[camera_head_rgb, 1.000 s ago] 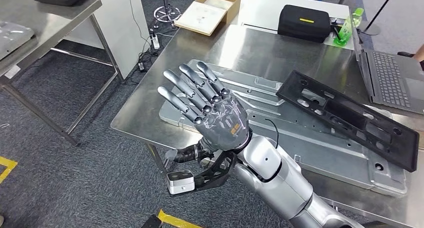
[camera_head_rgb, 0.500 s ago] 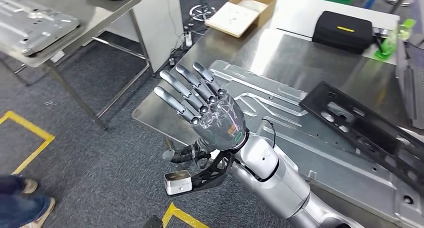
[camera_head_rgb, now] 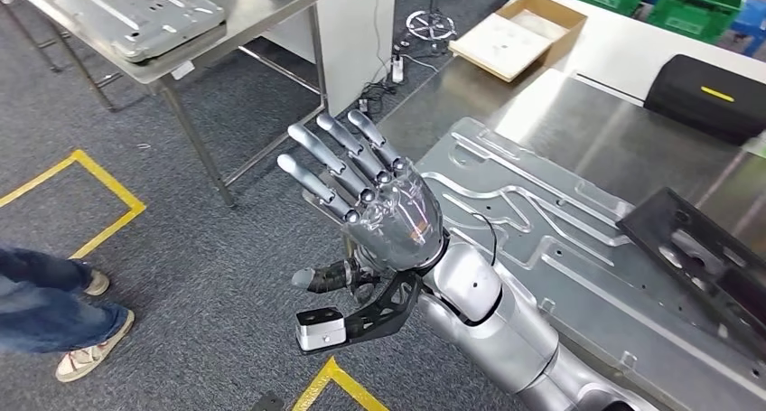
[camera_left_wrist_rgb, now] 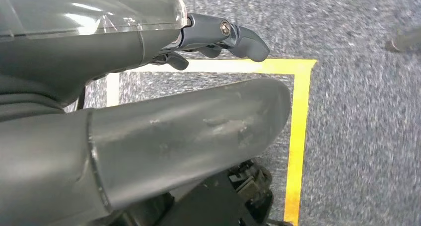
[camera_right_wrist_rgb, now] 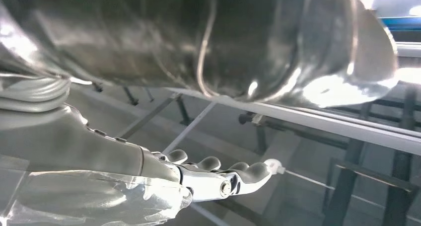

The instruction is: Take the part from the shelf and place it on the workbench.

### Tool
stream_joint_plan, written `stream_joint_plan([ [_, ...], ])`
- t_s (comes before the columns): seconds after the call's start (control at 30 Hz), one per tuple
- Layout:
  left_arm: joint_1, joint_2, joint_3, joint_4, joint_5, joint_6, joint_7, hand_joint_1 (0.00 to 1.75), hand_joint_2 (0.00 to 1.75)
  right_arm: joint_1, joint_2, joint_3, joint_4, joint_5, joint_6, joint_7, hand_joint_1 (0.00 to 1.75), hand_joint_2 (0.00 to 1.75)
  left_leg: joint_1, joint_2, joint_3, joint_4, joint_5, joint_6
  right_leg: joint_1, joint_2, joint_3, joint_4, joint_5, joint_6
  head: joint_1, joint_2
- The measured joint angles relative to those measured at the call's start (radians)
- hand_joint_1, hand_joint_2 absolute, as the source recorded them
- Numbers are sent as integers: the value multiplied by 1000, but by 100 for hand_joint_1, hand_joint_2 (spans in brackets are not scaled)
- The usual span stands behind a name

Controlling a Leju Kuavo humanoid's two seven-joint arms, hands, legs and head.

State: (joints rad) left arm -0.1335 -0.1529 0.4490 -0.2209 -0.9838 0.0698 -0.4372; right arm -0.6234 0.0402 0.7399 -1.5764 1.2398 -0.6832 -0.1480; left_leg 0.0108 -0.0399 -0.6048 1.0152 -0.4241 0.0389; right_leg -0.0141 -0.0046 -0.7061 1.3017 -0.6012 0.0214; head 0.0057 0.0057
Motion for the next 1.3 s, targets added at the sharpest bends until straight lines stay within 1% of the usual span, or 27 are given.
stream_joint_plan([
  [0.03,1,0,0,0,0,0,0,0,0,1,0,0,0,0,0,0,0,0,-1,-14,0,2,0,0,0,3,-2,-6,19,-2,0,0],
  [0.07,2,1,0,0,0,0,0,0,0,1,0,0,1,0,0,0,0,0,-1,-29,0,3,-1,-1,0,9,15,-48,53,-5,0,0],
  [0.13,1,1,0,0,1,0,0,0,0,0,0,0,1,-1,0,0,0,0,-1,-56,-1,7,-2,-4,-1,49,73,-184,121,-15,0,0],
  [0.2,1,1,1,0,5,1,-2,0,0,-1,0,1,0,-3,-2,0,0,0,1,-78,-6,9,-2,-14,-1,82,105,-260,142,-19,0,0],
  [0.23,2,2,1,0,7,1,-3,0,0,-2,0,1,0,-5,-3,0,0,0,4,-88,-9,8,-1,-21,1,83,108,-266,139,-20,0,0],
  [0.27,4,4,2,0,10,2,-5,0,0,-3,0,1,0,-7,-4,-1,0,0,5,-97,-12,5,1,-28,0,72,110,-270,142,-22,1,0],
  [0.3,5,6,3,0,11,2,-7,0,0,-4,0,1,0,-8,-5,-1,0,0,5,-91,-14,7,0,-34,-2,60,115,-275,144,-26,0,0],
  [0.37,4,10,4,0,12,2,-11,0,0,-5,1,1,-1,-11,-9,-3,0,0,0,-39,-33,47,-25,-43,-7,33,125,-288,147,-37,-3,0],
  [0.4,0,11,4,0,13,1,-13,0,0,-6,2,1,-2,-12,-11,-3,0,0,0,-6,-55,97,-53,-46,-6,17,128,-291,147,-41,-5,0],
  [0.43,-4,11,4,0,13,1,-15,0,0,-5,2,1,-2,-12,-12,-4,0,0,1,15,-87,162,-85,-49,-5,2,130,-292,146,-44,-6,0],
  [0.47,-7,12,4,0,13,0,-15,0,0,-5,2,1,-2,-13,-13,-4,0,0,3,24,-119,224,-110,-53,-4,-14,130,-291,144,-45,-6,0],
  [0.5,-8,12,5,0,13,0,-16,0,0,-4,2,1,-2,-12,-13,-5,0,0,6,29,-140,265,-120,-56,-4,-29,131,-290,142,-46,-6,0],
  [0.53,-7,13,5,0,13,0,-16,0,0,-4,2,1,-2,-11,-13,-6,0,0,8,32,-143,272,-112,-59,-4,-43,131,-289,140,-45,-6,0],
  [0.57,-7,14,5,0,13,0,-16,0,0,-4,2,1,-2,-8,-14,-6,0,0,10,38,-125,238,-85,-60,-4,-56,133,-287,137,-42,-6,0],
  [0.63,-9,17,5,0,12,0,-16,0,0,-5,2,1,-3,0,-14,-7,0,0,8,75,-57,108,-24,-59,-3,-79,137,-281,128,-35,-6,0],
  [0.7,-17,19,5,0,12,-1,-17,0,0,-7,2,0,-4,6,-14,-7,0,0,1,105,-14,23,0,-49,4,-98,140,-275,119,-26,-6,0],
  [0.73,-19,19,5,0,11,-1,-18,0,0,-7,2,0,-4,7,-14,-7,0,0,-3,105,-11,14,-4,-43,8,-108,142,-275,117,-22,-6,0],
  [0.8,-20,21,5,0,10,-2,-18,0,0,-7,2,0,-5,8,-14,-8,0,0,-1,82,-11,9,-2,-30,10,-122,148,-276,111,-13,-6,0],
  [0.87,-19,23,6,0,10,0,-19,0,0,-6,4,0,-6,7,-14,-15,0,0,4,61,-9,3,2,-18,4,-85,138,-244,84,-5,-5,0],
  [0.93,-19,25,7,0,12,4,-19,0,0,1,5,-4,-7,3,-15,-25,0,0,6,40,-8,1,3,-9,0,-24,87,-133,24,-1,-5,0],
  [1.0,-14,28,11,0,15,8,-14,0,0,14,5,-9,-6,-2,-16,-34,0,0,5,14,-9,2,3,-6,1,-1,23,-12,-18,-1,-5,0],
  [1.03,-9,32,14,0,17,10,-12,0,0,20,5,-11,-5,-2,-16,-38,0,0,4,0,-8,2,3,-6,1,2,8,6,-11,-2,-5,0],
  [1.07,-3,35,16,0,18,11,-10,0,0,25,5,-12,-5,-2,-16,-42,0,0,4,-15,-8,3,3,-6,1,4,12,-15,16,-5,-5,0],
  [1.1,2,38,19,0,19,12,-10,0,0,27,5,-14,-5,-2,-16,-44,0,0,4,-29,-7,5,3,-7,1,13,34,-71,56,-9,-5,0],
  [1.17,9,42,21,0,20,11,-9,0,0,29,6,-19,-4,-1,-16,-45,0,0,5,-56,-10,9,1,-12,-3,66,87,-202,120,-17,-5,0],
  [1.23,12,44,23,0,21,8,-9,0,0,31,6,-24,-3,2,-16,-45,0,0,9,-79,-20,11,4,-24,-4,103,109,-261,134,-20,-5,0],
  [1.3,18,46,27,0,24,2,-10,0,0,32,10,-26,0,6,-15,-45,0,0,13,-98,-25,8,8,-39,-2,84,113,-268,136,-22,-5,0],
])
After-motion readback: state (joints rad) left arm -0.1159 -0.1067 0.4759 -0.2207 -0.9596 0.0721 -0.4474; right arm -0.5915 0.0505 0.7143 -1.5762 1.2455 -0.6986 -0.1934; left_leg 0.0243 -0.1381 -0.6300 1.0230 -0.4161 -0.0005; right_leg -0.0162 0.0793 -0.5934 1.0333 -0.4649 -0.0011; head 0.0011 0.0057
